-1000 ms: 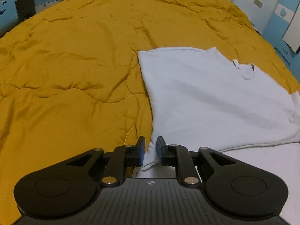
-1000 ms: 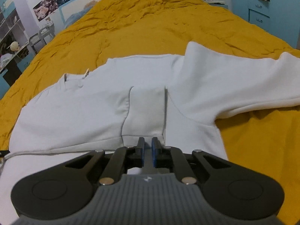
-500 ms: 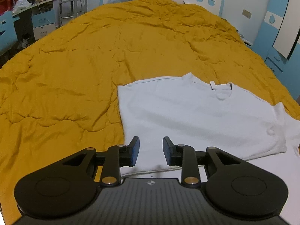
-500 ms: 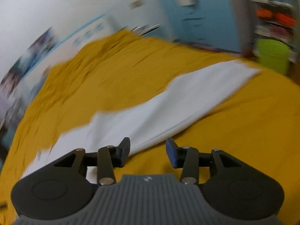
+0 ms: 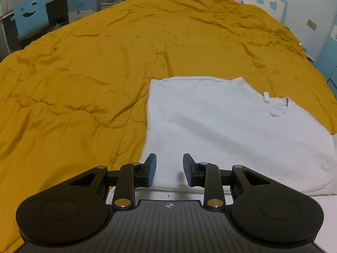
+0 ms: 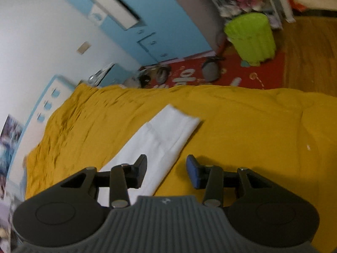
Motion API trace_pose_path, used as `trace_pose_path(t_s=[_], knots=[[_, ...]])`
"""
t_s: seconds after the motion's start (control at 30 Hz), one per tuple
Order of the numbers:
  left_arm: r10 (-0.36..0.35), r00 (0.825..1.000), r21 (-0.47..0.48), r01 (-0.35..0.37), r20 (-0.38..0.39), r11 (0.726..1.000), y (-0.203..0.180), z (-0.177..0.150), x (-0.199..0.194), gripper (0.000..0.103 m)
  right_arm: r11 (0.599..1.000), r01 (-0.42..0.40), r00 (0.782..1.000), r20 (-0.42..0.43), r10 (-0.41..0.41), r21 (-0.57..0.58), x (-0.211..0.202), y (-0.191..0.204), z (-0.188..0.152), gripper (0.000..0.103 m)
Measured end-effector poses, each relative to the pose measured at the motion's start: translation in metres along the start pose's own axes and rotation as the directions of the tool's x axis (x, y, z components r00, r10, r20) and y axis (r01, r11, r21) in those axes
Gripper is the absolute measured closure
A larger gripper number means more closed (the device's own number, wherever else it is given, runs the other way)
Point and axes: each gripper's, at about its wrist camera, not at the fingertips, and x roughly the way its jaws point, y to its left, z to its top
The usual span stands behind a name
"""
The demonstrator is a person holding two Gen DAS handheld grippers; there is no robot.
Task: Fold small clothes
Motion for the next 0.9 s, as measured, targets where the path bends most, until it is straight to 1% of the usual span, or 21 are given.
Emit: trace_pose_path(t_s=[0.03, 0.07, 0.1, 0.13, 0.2, 0.23, 0.33, 0.43, 0.5, 0.57, 0.63, 0.7, 0.77, 0.83, 0.9], knots=[[0.01, 1.0, 0.002, -0.01, -0.004, 1.0, 0.0, -0.001, 0.0, 0.067, 1.0, 0.003, 1.0, -0.001, -0.003, 0.02, 0.008, -0.002, 0.006, 0.065], [0.023, 1.0, 0.002, -0.023, -0.006, 1.0, 0.001, -0.001, 0.0, 0.067, 0.999, 0.005, 1.0, -0.001, -0.005, 0.036, 0.015, -0.006, 0.01, 0.068], [0.036, 0.999, -0.002, -0.036, -0.004, 0.999, 0.002, -0.002, 0.0, 0.067, 0.999, 0.012, 1.0, 0.003, -0.012, 0.045, 0.02, -0.008, 0.012, 0.075], [0.045, 0.999, -0.009, -0.045, -0.002, 0.999, 0.003, -0.003, -0.001, 0.067, 0.999, 0.021, 1.0, 0.004, -0.022, 0.047, 0.024, -0.009, 0.015, 0.079], [0.051, 0.999, -0.02, -0.051, 0.002, 0.998, 0.004, -0.001, -0.001, 0.067, 0.999, 0.036, 0.999, 0.0, -0.036, 0.032, 0.031, -0.004, 0.018, 0.099], [0.048, 0.999, -0.02, -0.048, 0.006, 0.999, 0.005, -0.001, -0.002, 0.067, 0.999, 0.046, 0.999, 0.002, -0.046, 0.017, 0.034, -0.002, 0.021, 0.102], [0.017, 0.999, -0.004, -0.017, 0.03, 1.0, 0.003, 0.0, -0.007, 0.067, 0.996, 0.046, 0.998, 0.051, -0.042, -0.07, 0.028, 0.019, 0.022, 0.103], [0.002, 0.999, -0.001, -0.002, 0.049, 1.0, 0.002, 0.001, -0.011, 0.067, 0.983, -0.001, 0.997, 0.074, 0.014, -0.182, 0.005, 0.061, 0.016, 0.103], [-0.022, 0.998, 0.001, 0.022, 0.062, 1.0, 0.002, 0.002, -0.015, 0.067, 0.965, -0.055, 0.994, 0.077, 0.077, -0.255, -0.015, 0.097, 0.009, 0.103], [-0.049, 0.996, 0.005, 0.049, 0.073, 0.999, 0.005, 0.001, -0.02, 0.067, 0.933, -0.102, 0.988, 0.076, 0.136, -0.344, -0.038, 0.14, -0.003, 0.103], [-0.072, 0.993, 0.009, 0.072, 0.093, 0.997, 0.009, 0.002, -0.027, 0.067, 0.892, -0.149, 0.978, 0.068, 0.196, -0.427, -0.061, 0.188, -0.021, 0.103], [-0.09, 0.989, -0.004, 0.091, 0.115, 0.996, 0.017, 0.002, -0.034, 0.065, 0.856, -0.22, 0.963, 0.038, 0.268, -0.467, -0.084, 0.231, -0.039, 0.103], [-0.105, 0.986, -0.032, 0.11, 0.129, 0.993, 0.028, 0.003, -0.04, 0.065, 0.815, -0.291, 0.94, 0.01, 0.341, -0.501, -0.105, 0.275, -0.058, 0.103], [-0.114, 0.983, -0.055, 0.123, 0.142, 0.991, 0.039, 0.003, -0.044, 0.065, 0.765, -0.356, 0.911, -0.019, 0.411, -0.537, -0.128, 0.321, -0.08, 0.103], [-0.123, 0.98, -0.076, 0.136, 0.155, 0.988, 0.052, 0.003, -0.048, 0.065, 0.715, -0.421, 0.878, -0.053, 0.476, -0.558, -0.15, 0.363, -0.103, 0.103]])
